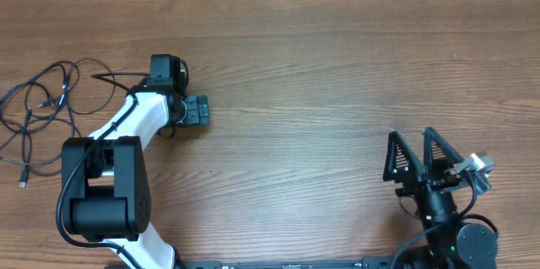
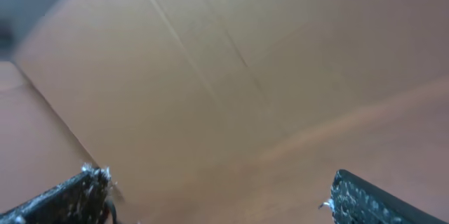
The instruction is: Untangle cables
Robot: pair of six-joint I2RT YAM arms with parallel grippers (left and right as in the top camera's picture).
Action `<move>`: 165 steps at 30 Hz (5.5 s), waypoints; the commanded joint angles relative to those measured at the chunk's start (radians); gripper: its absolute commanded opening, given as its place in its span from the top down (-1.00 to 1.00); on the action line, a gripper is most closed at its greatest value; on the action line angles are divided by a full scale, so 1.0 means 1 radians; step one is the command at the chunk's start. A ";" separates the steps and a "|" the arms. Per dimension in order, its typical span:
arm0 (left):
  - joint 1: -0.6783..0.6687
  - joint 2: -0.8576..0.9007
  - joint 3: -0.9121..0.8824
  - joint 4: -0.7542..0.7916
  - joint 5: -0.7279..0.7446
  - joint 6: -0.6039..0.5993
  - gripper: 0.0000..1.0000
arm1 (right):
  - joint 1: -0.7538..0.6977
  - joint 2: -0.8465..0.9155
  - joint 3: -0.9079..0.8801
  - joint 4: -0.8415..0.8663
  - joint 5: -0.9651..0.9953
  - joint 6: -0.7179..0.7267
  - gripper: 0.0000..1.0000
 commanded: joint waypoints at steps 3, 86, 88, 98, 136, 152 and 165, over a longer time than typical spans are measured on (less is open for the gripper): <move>0.006 0.147 -0.108 -0.023 0.050 0.011 -0.99 | -0.004 -0.009 -0.135 0.118 0.010 0.000 -1.00; 0.006 0.147 -0.108 -0.023 0.051 0.011 -1.00 | 0.000 -0.009 -0.196 -0.023 -0.012 -0.676 -1.00; 0.007 0.147 -0.108 -0.023 0.051 0.011 -0.99 | 0.000 -0.009 -0.196 -0.023 -0.012 -0.676 -1.00; 0.006 0.147 -0.108 -0.023 0.050 0.011 -0.99 | 0.000 -0.009 -0.196 -0.023 -0.012 -0.676 -1.00; -0.168 -0.622 -0.109 -0.024 0.050 0.011 -0.99 | 0.000 -0.009 -0.196 -0.023 -0.012 -0.676 -1.00; -0.168 -0.632 -0.123 -0.040 0.051 0.011 -0.99 | 0.000 -0.009 -0.196 -0.023 -0.012 -0.676 -1.00; -0.168 -0.924 -0.293 -0.039 0.050 0.011 -1.00 | 0.000 -0.009 -0.196 -0.023 -0.012 -0.676 -1.00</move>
